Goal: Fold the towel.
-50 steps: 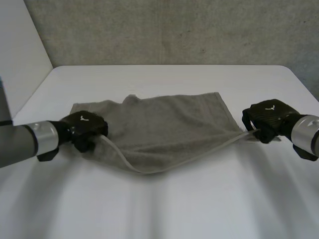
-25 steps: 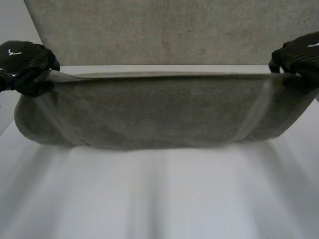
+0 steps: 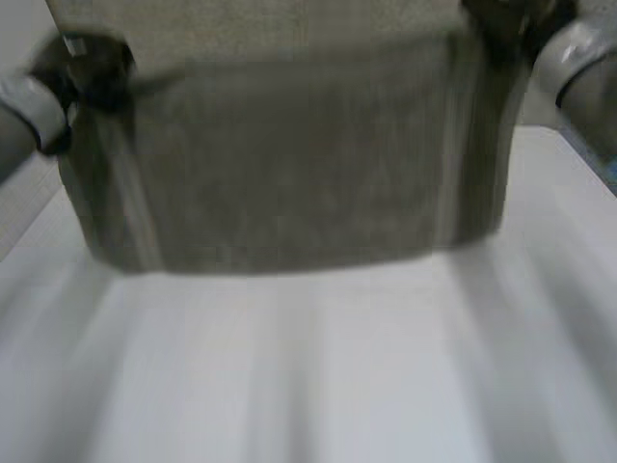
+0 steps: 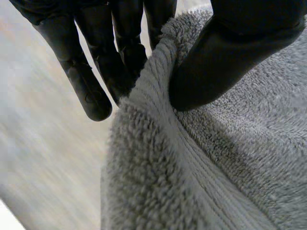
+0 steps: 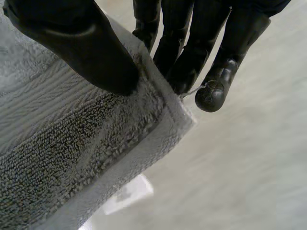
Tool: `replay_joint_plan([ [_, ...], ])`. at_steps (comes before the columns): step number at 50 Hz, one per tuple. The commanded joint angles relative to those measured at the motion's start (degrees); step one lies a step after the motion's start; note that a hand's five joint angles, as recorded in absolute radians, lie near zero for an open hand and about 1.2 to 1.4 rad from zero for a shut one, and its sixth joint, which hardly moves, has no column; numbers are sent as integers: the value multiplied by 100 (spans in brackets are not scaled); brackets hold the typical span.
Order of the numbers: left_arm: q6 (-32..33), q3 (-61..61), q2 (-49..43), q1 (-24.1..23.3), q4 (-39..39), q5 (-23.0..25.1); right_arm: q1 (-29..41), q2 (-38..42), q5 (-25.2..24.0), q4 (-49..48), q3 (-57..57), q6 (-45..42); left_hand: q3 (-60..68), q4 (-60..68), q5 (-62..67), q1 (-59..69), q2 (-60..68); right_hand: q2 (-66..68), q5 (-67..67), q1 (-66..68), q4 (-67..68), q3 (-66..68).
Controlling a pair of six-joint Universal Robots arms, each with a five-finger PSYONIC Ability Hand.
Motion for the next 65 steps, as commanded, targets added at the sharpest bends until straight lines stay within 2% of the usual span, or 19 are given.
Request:
replay_joint_plan([
  [1, -1206, 1176, 755, -113, 865, -516, -52, -483, -8, -1009, -512, 1376, 370, 256, 515, 566, 313, 458, 324, 397, 369, 380],
  [4, -1533, 913, 879, 10, 1297, -472, -140, -483, -157, -764, -101, 1369, 370, 256, 515, 566, 313, 458, 324, 397, 369, 380],
  [10, -1481, -231, 923, 99, 1254, -155, -386, -431, -377, -358, 851, 1272, 370, 256, 515, 566, 313, 458, 324, 397, 369, 380],
  [15, -1070, -2344, 950, 335, 1342, 581, -500, -474, -606, -306, 2245, 737, 370, 256, 515, 566, 313, 458, 324, 397, 369, 380],
  [21, -611, -3615, 1055, 635, 1439, 943, -597, -606, -632, -209, 3101, 358, 370, 256, 515, 566, 313, 458, 324, 397, 369, 380],
  [25, -418, -4596, 1887, 1142, 1439, 1285, -772, -1324, -816, 115, 3714, 349, 370, 256, 515, 566, 313, 458, 324, 397, 369, 380],
  [29, -453, -5082, 2690, 1514, 1439, 1629, -922, -2074, -1160, 477, 3909, 507, 370, 256, 515, 566, 313, 458, 324, 397, 369, 380],
  [34, -846, -5355, 4182, 1917, 1465, 2042, -1431, -3075, -1704, 679, 3804, 1725, 370, 256, 515, 566, 313, 458, 324, 397, 369, 380],
  [40, -1595, -5153, 4237, 1918, 1773, 2077, -1705, -2856, -1801, 767, 3479, 2107, 370, 256, 515, 566, 313, 458, 324, 397, 369, 380],
  [42, -1867, -5056, 3827, 1883, 2026, 2068, -1644, -2043, -1618, 959, 3304, 1880, 370, 256, 515, 566, 313, 458, 324, 397, 369, 380],
  [43, -1868, -5056, 3824, 1883, 2028, 2068, -1643, -2039, -1617, 960, 3303, 1878, 370, 256, 515, 566, 313, 458, 324, 397, 369, 380],
  [45, -1868, -4855, 3019, 1586, 2115, 2051, -1233, -1348, -988, 1590, 3040, 1005, 370, 256, 515, 566, 313, 458, 324, 397, 369, 380],
  [46, -1868, -4854, 3015, 1584, 2116, 2051, -1230, -1345, -984, 1593, 3039, 999, 370, 256, 515, 566, 313, 458, 324, 397, 369, 380],
  [48, -1807, -4425, 2193, 1147, 1993, 1998, -802, -863, -83, 1891, 2969, 10, 370, 256, 515, 566, 313, 458, 324, 397, 369, 380],
  [49, -1806, -4423, 2189, 1144, 1993, 1998, -799, -861, -79, 1892, 2969, 6, 370, 256, 515, 566, 313, 458, 324, 397, 369, 380],
  [51, -1606, -4056, 1542, 978, 1634, 1989, -466, -633, 648, 1499, 3030, -30, 370, 256, 515, 566, 313, 458, 324, 397, 369, 380],
  [57, -857, -3676, 1090, 960, 1061, 1972, -422, -790, 564, 829, 3390, 471, 370, 256, 515, 566, 313, 458, 324, 397, 369, 380],
  [59, -280, -3545, 880, 977, 720, 1780, -413, -817, 511, 802, 3469, 524, 370, 256, 515, 566, 313, 458, 324, 397, 369, 380],
  [65, 381, -3351, 791, 977, 279, 1190, -360, -817, 466, 785, 3479, 516, 370, 256, 515, 566, 313, 458, 324, 397, 369, 380],
])
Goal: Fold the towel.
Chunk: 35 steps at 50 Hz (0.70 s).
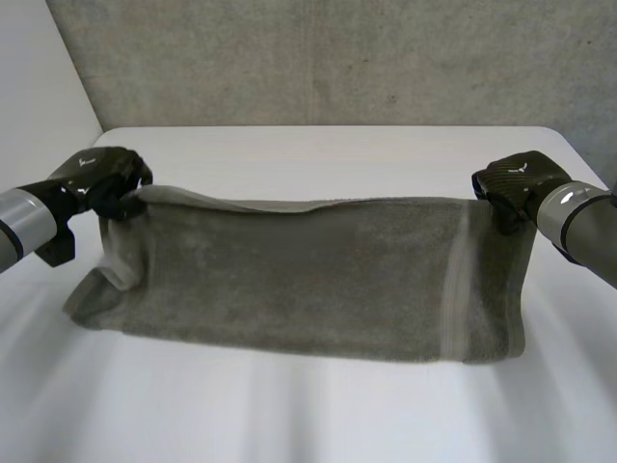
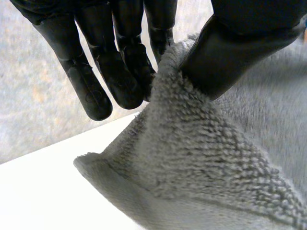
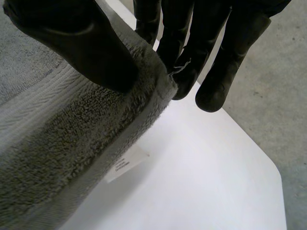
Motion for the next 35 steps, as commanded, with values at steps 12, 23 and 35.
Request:
replay_joint_plan([
  [12, 354, 2311, -550, -440, -488, -1205, 124, 325, -198, -817, -1885, 212, 308, 255, 515, 565, 255, 405, 280, 390, 369, 380],
  [23, -1466, 5607, -278, -880, -514, -1934, 106, 35, -190, -975, -4214, 1205, 308, 255, 515, 565, 255, 405, 280, 390, 369, 380],
  [35, -1125, 2756, -208, -766, -471, -1733, -52, -79, -725, -984, -1774, 1082, 308, 255, 515, 565, 255, 405, 280, 390, 369, 380],
])
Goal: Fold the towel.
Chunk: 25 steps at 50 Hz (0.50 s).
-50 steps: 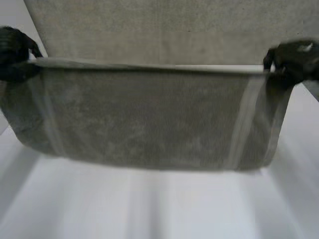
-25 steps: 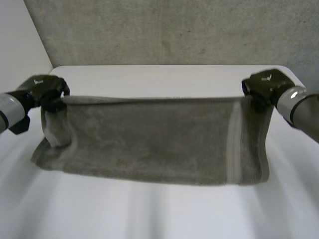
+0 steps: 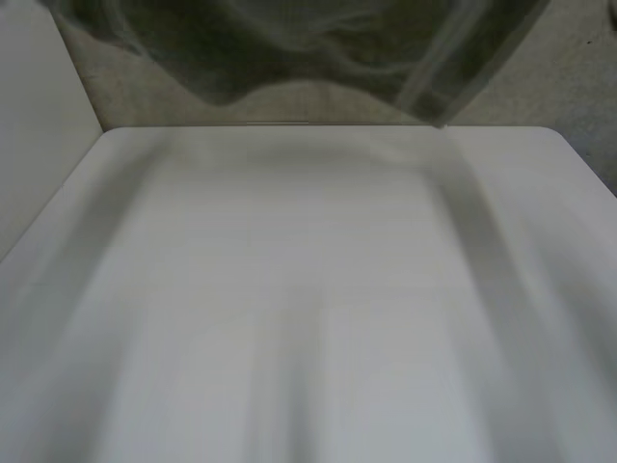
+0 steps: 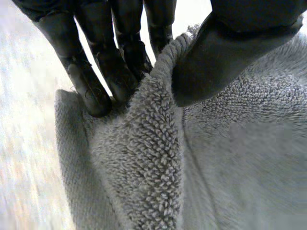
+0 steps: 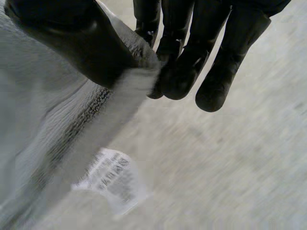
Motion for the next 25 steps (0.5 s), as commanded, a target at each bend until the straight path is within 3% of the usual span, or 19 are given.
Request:
replay_joint_plan([
  [1, 659, -2711, 40, 143, 220, 170, -121, -56, -335, -38, 1811, -230, 301, 255, 515, 565, 252, 405, 256, 390, 368, 380],
  [12, 2084, -5465, 250, 433, 1091, 583, -270, -100, -670, -12, 3588, -1178, 301, 255, 515, 565, 252, 405, 256, 390, 368, 380],
  [18, 2199, -6109, 699, 724, 1091, 944, -525, -434, -679, 129, 3994, -1426, 301, 255, 515, 565, 252, 405, 256, 390, 368, 380],
  [21, 2217, -6417, 1227, 952, 1091, 1199, -763, -1023, -793, 340, 4100, -1443, 301, 255, 515, 565, 252, 405, 256, 390, 368, 380],
  [25, 2199, -6601, 1797, 1250, 1117, 1453, -1192, -1566, -1257, 620, 4012, -1391, 301, 255, 515, 565, 252, 405, 256, 390, 368, 380],
])
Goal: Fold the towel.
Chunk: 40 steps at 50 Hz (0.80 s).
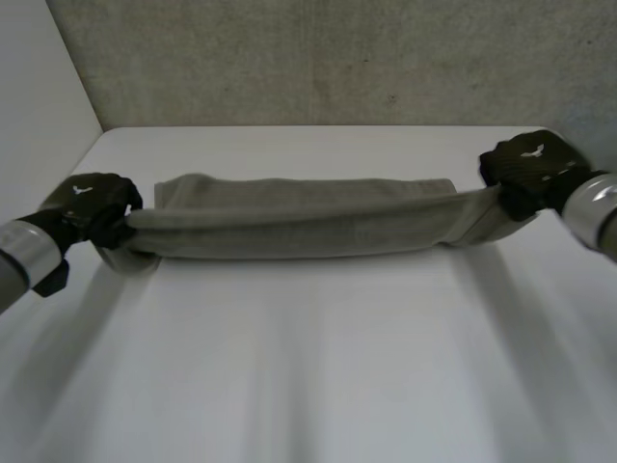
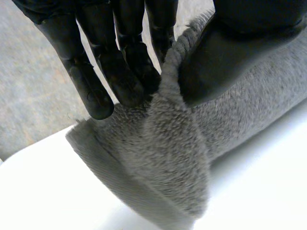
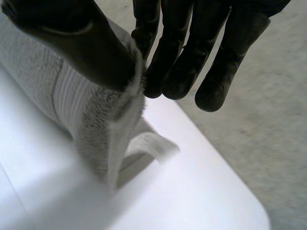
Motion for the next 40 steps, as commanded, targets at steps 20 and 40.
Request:
replay_joint_plan([
  [20, 71, 1927, -1176, -355, -370, -78, -125, 1075, 393, 464, -1721, 153, 301, 255, 515, 565, 252, 405, 256, 390, 368, 380],
  [40, 18, 2105, 649, -407, -899, -273, -160, -725, 148, 464, -1335, 689, 301, 255, 515, 565, 252, 405, 256, 390, 368, 380],
])
